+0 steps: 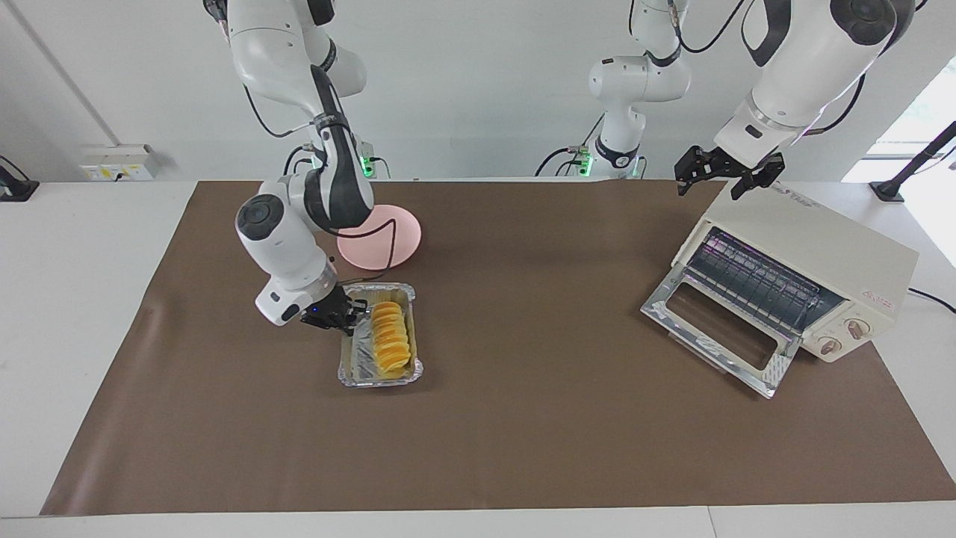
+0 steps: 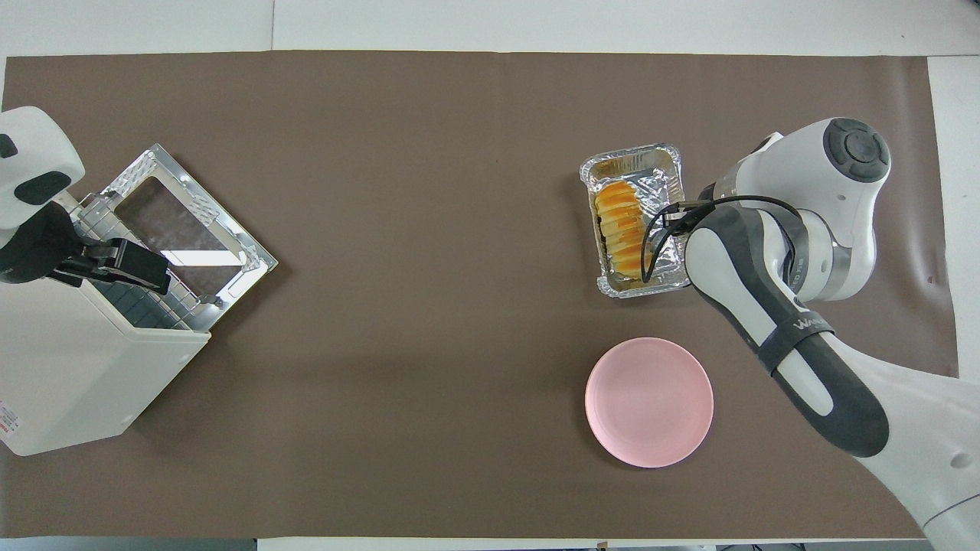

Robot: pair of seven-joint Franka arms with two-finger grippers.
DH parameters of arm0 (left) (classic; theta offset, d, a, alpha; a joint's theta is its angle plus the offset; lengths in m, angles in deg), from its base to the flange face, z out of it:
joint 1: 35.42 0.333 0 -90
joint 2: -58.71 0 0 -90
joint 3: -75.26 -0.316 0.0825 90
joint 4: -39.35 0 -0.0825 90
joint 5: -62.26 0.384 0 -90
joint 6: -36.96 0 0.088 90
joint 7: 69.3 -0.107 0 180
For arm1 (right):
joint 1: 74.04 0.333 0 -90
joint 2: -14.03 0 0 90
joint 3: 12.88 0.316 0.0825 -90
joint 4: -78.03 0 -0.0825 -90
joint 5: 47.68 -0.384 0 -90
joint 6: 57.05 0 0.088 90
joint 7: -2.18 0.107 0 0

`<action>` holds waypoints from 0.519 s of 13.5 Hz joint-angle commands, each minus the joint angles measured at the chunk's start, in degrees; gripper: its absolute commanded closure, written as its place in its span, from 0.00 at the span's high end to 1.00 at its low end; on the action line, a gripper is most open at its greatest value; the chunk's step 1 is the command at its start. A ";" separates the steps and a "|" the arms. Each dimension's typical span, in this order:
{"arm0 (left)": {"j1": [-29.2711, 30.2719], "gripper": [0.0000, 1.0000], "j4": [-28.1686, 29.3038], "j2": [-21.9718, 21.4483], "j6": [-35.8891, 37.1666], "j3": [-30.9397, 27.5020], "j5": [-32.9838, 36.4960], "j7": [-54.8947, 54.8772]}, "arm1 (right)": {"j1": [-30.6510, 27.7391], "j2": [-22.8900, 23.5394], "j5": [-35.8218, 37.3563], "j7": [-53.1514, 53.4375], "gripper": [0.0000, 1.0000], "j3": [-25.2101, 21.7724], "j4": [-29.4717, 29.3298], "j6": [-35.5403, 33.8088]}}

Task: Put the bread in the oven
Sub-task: 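Slide the foil tray toward the oven with the right gripper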

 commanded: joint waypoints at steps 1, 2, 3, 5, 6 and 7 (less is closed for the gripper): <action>0.57 1.00 1.35 -1.24 -1.08 0.42 0.94 -0.41 | 5.63 0.31 -0.94 6.31 0.00 0.04 -6.76 -4.24; 0.57 1.00 1.35 -1.24 -1.08 0.42 0.94 -0.41 | 7.91 1.45 -1.03 9.29 0.00 0.04 -9.13 -4.59; 0.57 1.00 1.35 -1.24 -1.08 0.42 0.85 -0.41 | 10.37 2.85 -1.03 11.93 0.00 0.04 -11.51 -4.60; 0.57 1.00 1.35 -1.24 -1.08 0.42 0.94 -0.41 | 15.13 7.41 -1.21 17.99 0.00 0.12 -17.21 -4.33; 0.57 1.00 1.35 -1.24 -1.08 0.42 0.94 -0.41 | 16.80 9.87 -1.21 20.29 0.00 0.12 -19.94 -4.25; 0.57 1.00 1.35 -1.32 -1.08 0.42 0.94 -0.41 | 18.38 12.25 -1.21 22.31 0.00 0.12 -22.06 -4.16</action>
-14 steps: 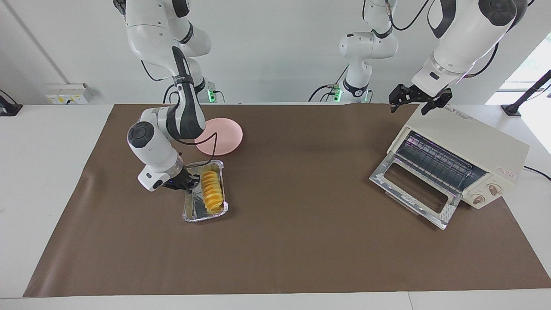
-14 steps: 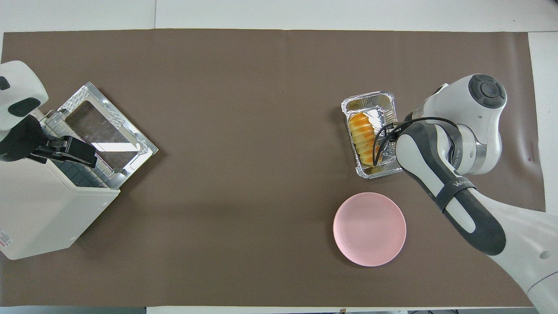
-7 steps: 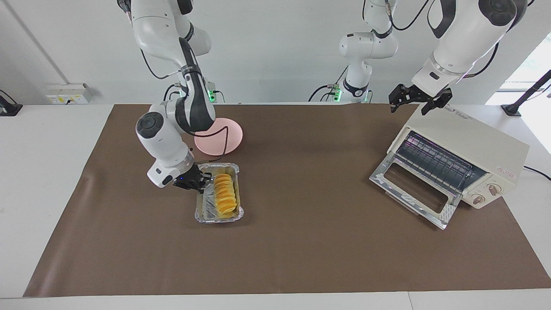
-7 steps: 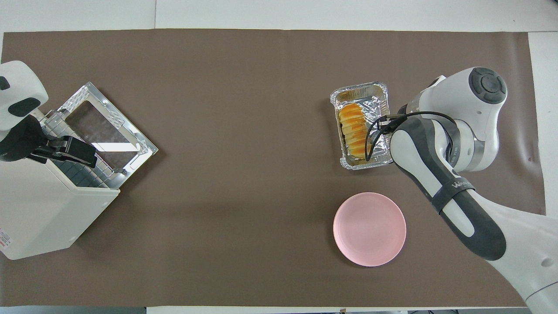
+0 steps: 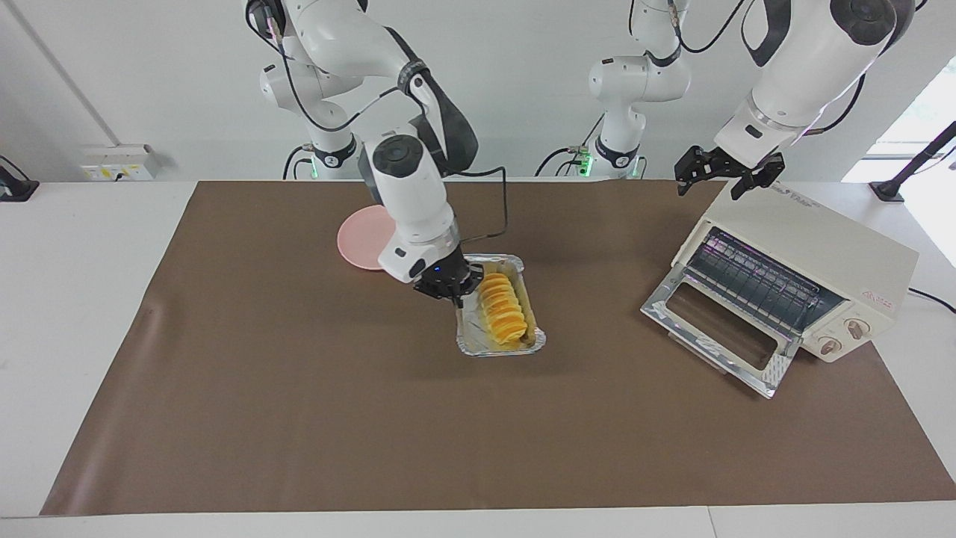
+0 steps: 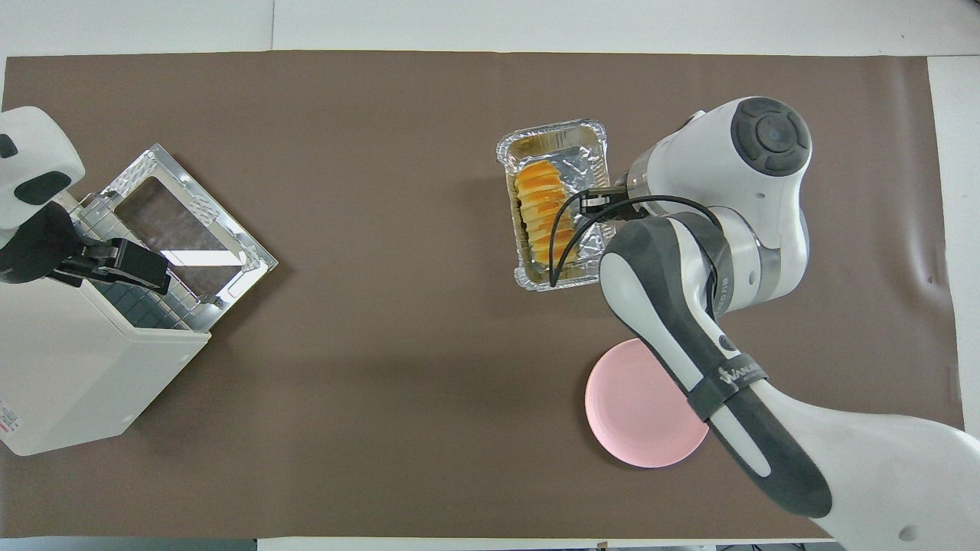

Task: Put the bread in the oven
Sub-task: 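Slide the foil tray toward the oven with the right gripper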

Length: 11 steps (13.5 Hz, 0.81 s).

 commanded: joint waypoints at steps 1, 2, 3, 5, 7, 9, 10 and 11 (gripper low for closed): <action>0.57 1.00 1.35 -1.32 -1.08 0.42 0.94 -0.41 | 3.00 8.38 -0.91 4.83 0.00 -0.19 -7.83 0.16; 0.57 1.00 1.35 -1.24 -1.08 0.42 0.94 -0.41 | 3.79 9.27 -1.00 5.46 0.00 -0.19 -7.75 1.73; 0.57 1.00 1.35 -1.32 -1.08 0.42 0.94 -0.41 | 4.32 9.37 -0.91 5.46 0.00 -0.19 -6.44 4.88; 0.57 1.00 1.35 -1.24 -1.08 0.42 0.94 -0.41 | 5.03 9.45 -0.91 5.46 0.00 -0.19 -2.84 8.76; 0.57 1.00 1.35 -1.24 -1.08 0.42 0.93 -0.41 | 5.91 9.63 -0.91 5.55 0.00 -0.19 -0.55 11.06; 0.48 1.00 1.35 -1.24 -1.08 0.42 0.94 -0.41 | 6.00 9.63 -0.91 5.55 0.00 -0.28 -0.45 10.71; 0.57 1.00 1.35 -1.24 -1.08 0.42 0.94 -0.41 | 6.00 9.63 -0.82 5.55 0.14 -0.28 -0.37 10.63; 0.57 1.00 1.35 -1.24 -1.08 0.42 0.94 -0.41 | 6.00 9.63 -0.73 5.55 0.35 -0.28 -0.37 10.54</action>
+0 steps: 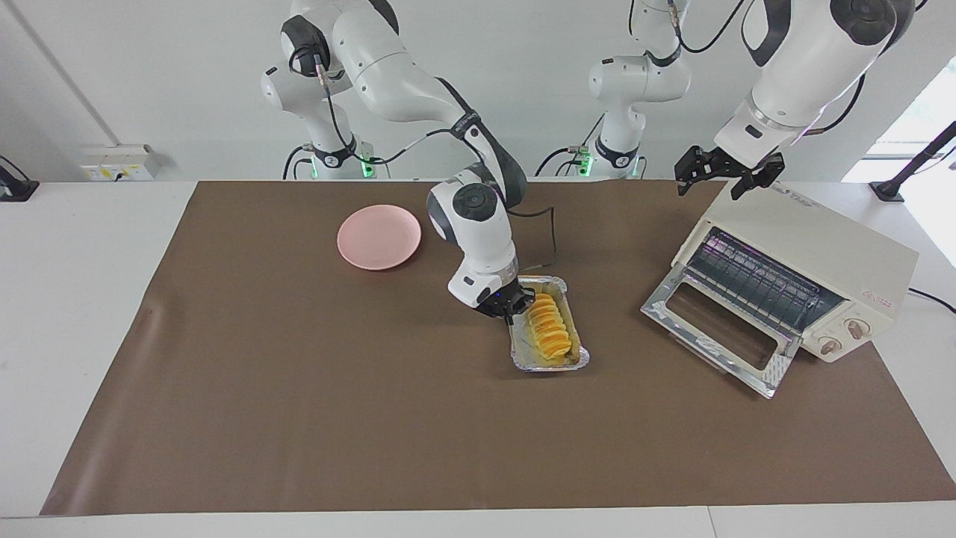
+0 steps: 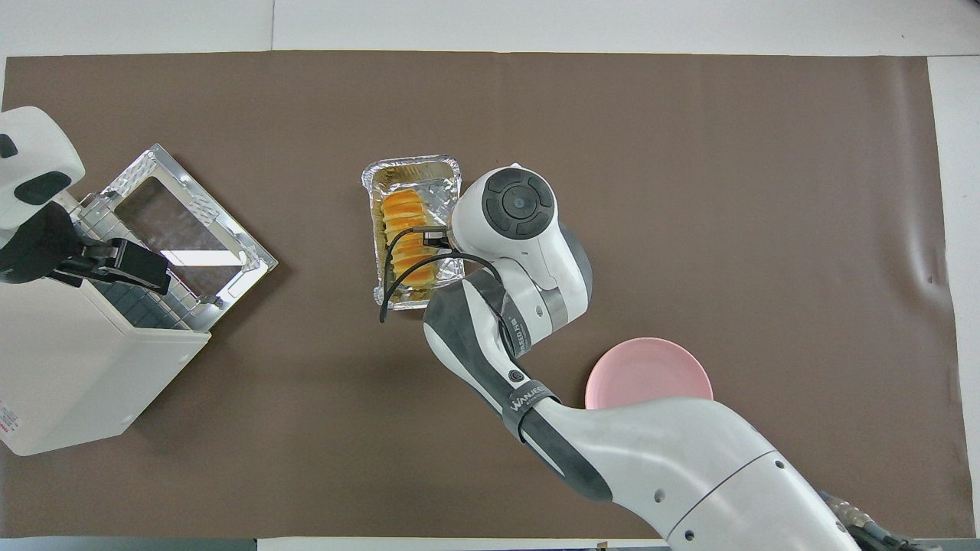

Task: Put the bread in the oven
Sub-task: 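Slide the foil tray toward the oven with the right gripper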

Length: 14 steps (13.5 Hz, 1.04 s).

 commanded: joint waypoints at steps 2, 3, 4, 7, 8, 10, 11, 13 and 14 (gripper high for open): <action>0.57 1.00 1.35 -1.32 -1.08 0.42 0.94 -0.41 | -0.23 -1.12 0.05 0.43 1.00 -0.30 1.13 0.26; 0.57 1.00 1.35 -1.32 -1.08 0.42 0.94 -0.41 | -0.67 -1.38 0.06 0.34 1.00 -0.30 0.60 -0.70; 0.48 1.00 1.35 -1.32 -1.08 0.42 0.94 -0.41 | -1.28 -1.99 0.14 -0.18 1.00 -0.74 0.34 -2.53; 0.57 1.00 1.35 -1.24 -1.08 0.42 0.93 -0.41 | -2.95 -4.97 0.58 -0.54 1.00 -1.09 -0.54 -7.55; 0.48 1.00 1.35 -1.32 -1.08 0.42 0.85 -0.41 | -3.48 -6.72 0.76 -0.63 1.00 -1.09 -0.28 -9.21; 0.57 1.00 1.35 -1.24 -1.08 0.42 0.94 -0.41 | -5.23 -10.41 0.85 -0.63 1.00 -1.18 0.68 -13.08; 0.57 1.00 1.35 -1.24 -1.08 0.42 0.85 -0.41 | -6.81 -12.61 1.11 -1.24 1.00 -1.18 1.38 -16.14; 0.48 1.00 1.35 -1.32 -1.08 0.42 0.94 -0.41 | -10.67 -17.35 1.99 -5.61 1.00 -1.18 3.23 -22.21; 0.48 1.00 1.35 -1.32 -1.08 0.42 0.94 -0.41 | -12.52 -19.99 2.08 -7.38 1.00 -1.18 5.15 -24.67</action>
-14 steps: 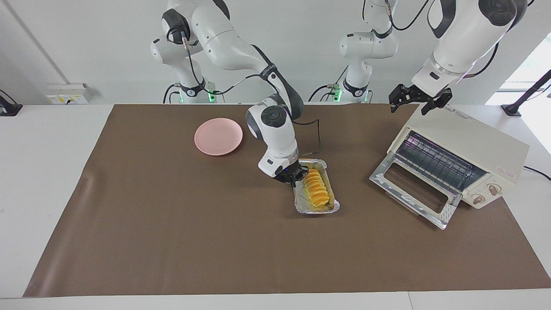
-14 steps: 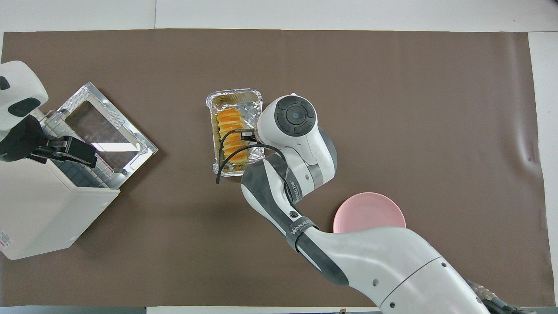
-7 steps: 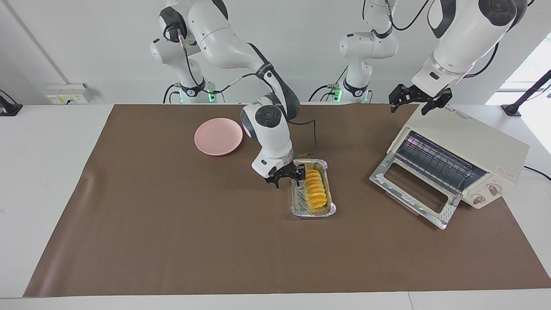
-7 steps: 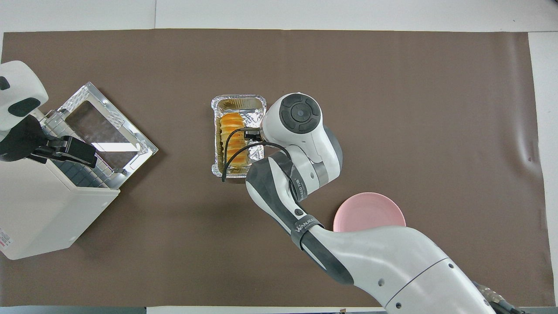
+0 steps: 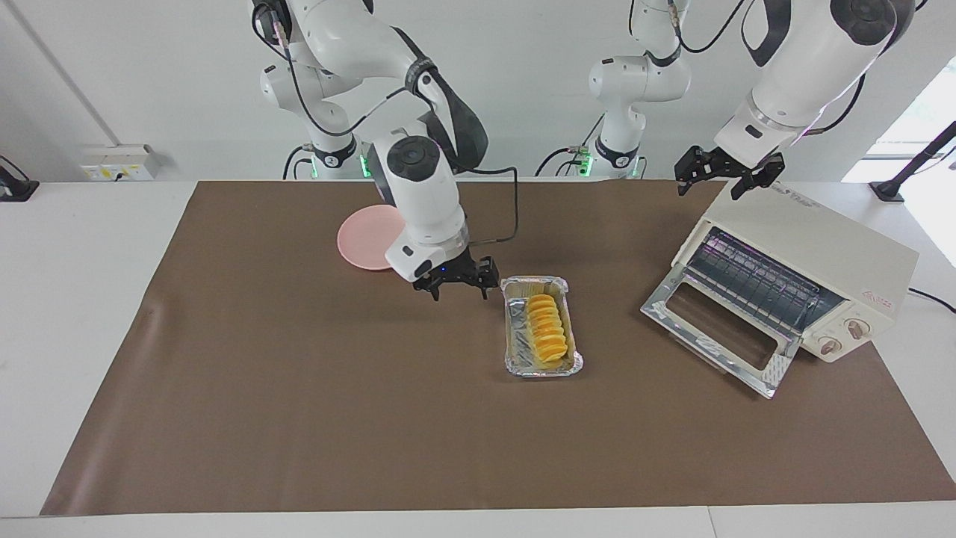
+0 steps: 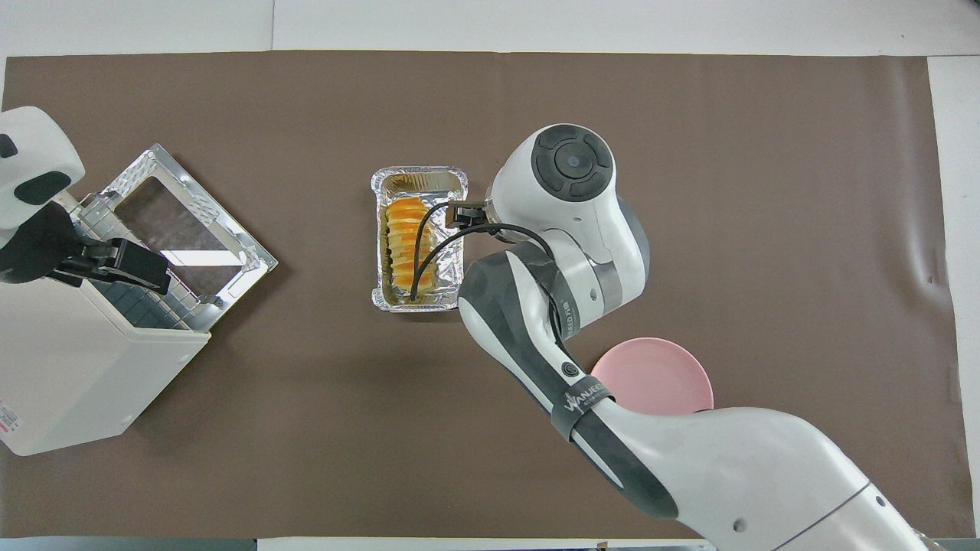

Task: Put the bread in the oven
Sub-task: 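Release the foil tray and draw the right gripper back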

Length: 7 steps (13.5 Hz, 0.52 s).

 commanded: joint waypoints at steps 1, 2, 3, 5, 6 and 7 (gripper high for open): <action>0.57 1.00 1.35 -1.24 -1.08 0.42 0.85 -0.41 | -5.81 -8.42 1.55 -5.96 1.00 0.60 7.43 -3.98; 0.57 1.00 1.35 -1.24 -1.08 0.42 0.93 -0.41 | -8.36 -11.05 1.99 -10.07 1.00 0.60 9.80 -4.95; 0.48 1.00 1.35 -1.24 -1.08 0.42 0.94 -0.41 | -10.64 -12.99 2.08 -14.11 1.00 0.60 11.21 -5.65; 0.57 1.00 1.35 -1.24 -1.08 0.42 0.94 -0.41 | -14.95 -15.90 2.78 -19.75 1.00 0.60 12.54 -9.68; 0.57 1.00 1.35 -1.32 -1.08 0.42 0.85 -0.41 | -17.23 -17.31 4.01 -22.48 1.00 0.60 13.24 -11.88; 0.57 1.00 1.35 -1.32 -1.08 0.42 0.93 -0.41 | -18.91 -19.06 4.54 -24.59 1.00 0.60 14.03 -12.86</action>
